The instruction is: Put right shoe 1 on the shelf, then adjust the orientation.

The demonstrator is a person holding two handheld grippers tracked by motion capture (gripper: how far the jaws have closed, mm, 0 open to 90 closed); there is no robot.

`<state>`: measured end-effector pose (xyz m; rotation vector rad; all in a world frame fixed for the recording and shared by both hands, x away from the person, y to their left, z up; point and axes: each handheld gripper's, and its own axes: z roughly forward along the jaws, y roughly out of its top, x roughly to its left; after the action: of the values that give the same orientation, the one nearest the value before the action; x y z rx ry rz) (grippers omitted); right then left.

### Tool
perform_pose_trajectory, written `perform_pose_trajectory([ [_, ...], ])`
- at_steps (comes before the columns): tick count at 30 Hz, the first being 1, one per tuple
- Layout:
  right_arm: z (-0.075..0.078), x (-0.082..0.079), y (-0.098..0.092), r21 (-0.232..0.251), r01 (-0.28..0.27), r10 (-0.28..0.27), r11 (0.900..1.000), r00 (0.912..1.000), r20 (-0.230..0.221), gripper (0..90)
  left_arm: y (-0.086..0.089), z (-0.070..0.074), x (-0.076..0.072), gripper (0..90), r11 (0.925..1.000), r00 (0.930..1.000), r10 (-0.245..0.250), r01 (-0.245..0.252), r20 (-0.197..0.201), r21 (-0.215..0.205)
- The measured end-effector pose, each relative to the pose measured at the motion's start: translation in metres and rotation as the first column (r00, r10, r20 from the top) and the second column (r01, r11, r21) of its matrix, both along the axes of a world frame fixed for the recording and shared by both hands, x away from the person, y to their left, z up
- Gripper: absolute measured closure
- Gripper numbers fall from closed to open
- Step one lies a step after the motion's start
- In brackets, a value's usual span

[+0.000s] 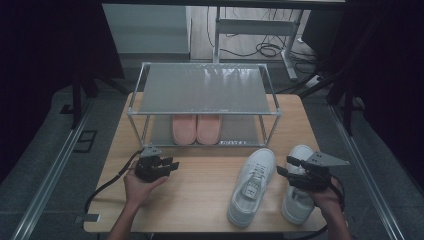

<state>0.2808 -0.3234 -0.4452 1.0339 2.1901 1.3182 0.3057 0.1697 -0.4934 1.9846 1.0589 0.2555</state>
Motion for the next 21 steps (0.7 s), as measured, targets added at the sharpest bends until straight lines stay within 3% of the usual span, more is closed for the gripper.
perform_pose_trajectory([
  [9, 0.000, -0.001, 0.002, 0.000, -0.013, 0.013, 1.000, 0.9999, -0.005, 47.3, 0.002, 0.002, -0.020, 56.2, 0.9996, 0.9997, -0.024, 0.024, 0.006, 0.017],
  [21, 0.001, -0.001, 0.002, 0.003, -0.018, 0.018, 1.000, 0.9997, -0.017, 52.2, 0.002, 0.003, -0.024, 52.3, 0.9994, 0.9995, -0.032, 0.032, -0.002, 0.014],
])
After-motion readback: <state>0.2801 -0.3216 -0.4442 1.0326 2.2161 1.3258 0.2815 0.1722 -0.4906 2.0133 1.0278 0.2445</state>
